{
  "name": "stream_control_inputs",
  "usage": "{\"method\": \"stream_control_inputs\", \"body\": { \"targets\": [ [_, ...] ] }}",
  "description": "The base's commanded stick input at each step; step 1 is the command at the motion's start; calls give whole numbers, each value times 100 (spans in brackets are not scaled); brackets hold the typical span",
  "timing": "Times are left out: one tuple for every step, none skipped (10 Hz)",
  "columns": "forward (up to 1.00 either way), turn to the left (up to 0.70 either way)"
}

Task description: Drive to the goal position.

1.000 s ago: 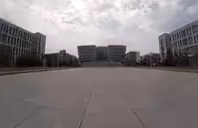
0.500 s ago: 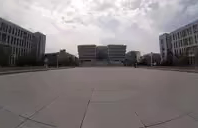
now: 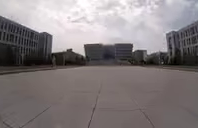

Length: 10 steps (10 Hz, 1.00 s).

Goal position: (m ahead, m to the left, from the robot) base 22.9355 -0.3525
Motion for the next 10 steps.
{"method": "stream_control_inputs", "body": {
  "targets": [
    [70,0],
    [70,0],
    [70,0],
    [70,0],
    [70,0],
    [70,0],
    [70,0],
    [70,0],
    [70,0],
    [70,0]
  ]
}}
